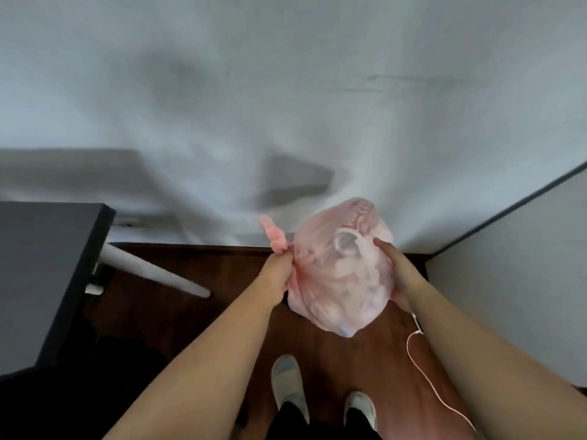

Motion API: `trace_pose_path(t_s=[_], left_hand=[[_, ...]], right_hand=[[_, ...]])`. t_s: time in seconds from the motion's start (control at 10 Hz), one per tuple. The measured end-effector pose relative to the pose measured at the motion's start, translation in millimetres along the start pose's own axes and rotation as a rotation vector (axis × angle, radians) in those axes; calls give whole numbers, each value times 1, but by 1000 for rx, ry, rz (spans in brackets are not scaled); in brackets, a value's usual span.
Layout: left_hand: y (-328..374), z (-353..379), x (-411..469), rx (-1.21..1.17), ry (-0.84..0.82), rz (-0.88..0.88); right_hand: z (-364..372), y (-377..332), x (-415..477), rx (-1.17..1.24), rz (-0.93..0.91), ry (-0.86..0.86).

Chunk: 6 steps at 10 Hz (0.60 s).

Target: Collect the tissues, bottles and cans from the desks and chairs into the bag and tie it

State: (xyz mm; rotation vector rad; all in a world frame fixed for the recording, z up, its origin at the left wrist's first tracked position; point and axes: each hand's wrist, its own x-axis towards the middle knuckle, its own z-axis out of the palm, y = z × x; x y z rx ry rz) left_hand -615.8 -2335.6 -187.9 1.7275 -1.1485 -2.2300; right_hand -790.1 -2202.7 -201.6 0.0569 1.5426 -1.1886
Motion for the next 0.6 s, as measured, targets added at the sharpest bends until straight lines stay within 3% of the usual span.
trace_pose_path(t_s=[0.4,0.6], left_hand=[[-97,-8,175,1,71,-95],[-104,1,186,102,161,-72]], right_hand=[[2,87,209,-52,-51,46],[5,96,211,-200,-38,81]])
